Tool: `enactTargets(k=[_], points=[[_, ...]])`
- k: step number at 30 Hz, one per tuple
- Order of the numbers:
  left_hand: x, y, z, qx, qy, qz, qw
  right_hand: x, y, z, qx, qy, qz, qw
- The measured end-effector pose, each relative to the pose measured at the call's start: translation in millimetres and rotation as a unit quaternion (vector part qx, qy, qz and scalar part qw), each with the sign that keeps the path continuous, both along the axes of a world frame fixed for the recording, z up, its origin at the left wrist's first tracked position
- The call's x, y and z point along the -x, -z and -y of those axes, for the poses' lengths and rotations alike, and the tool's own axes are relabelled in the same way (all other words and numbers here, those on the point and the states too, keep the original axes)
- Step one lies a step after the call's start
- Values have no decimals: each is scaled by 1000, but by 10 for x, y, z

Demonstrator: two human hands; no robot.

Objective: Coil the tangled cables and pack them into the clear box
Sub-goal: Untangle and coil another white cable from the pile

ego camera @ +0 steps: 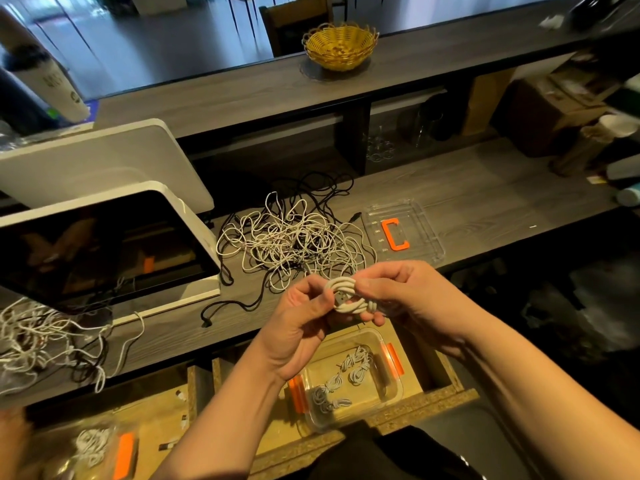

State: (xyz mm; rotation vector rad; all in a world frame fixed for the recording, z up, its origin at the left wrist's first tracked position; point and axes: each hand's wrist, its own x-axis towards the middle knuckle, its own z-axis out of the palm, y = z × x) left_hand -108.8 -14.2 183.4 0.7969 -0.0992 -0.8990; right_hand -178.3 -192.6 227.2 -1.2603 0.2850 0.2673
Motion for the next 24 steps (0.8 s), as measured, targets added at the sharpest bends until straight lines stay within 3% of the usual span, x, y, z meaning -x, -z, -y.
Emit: enactTargets(k=[4, 11, 21, 24], points=[[-10, 9, -56, -22, 6, 1, 1000, -36, 36, -10, 16, -25, -8, 1000], [-94, 59, 17, -49, -44, -20, 998, -54, 195, -131, 86, 109, 31, 990], [103, 195, 273, 54, -35, -168, 984, -94, 113, 222, 110, -16, 57, 992], [144, 201, 344, 40, -33, -172, 984, -55, 163, 324, 120, -30, 60, 991]])
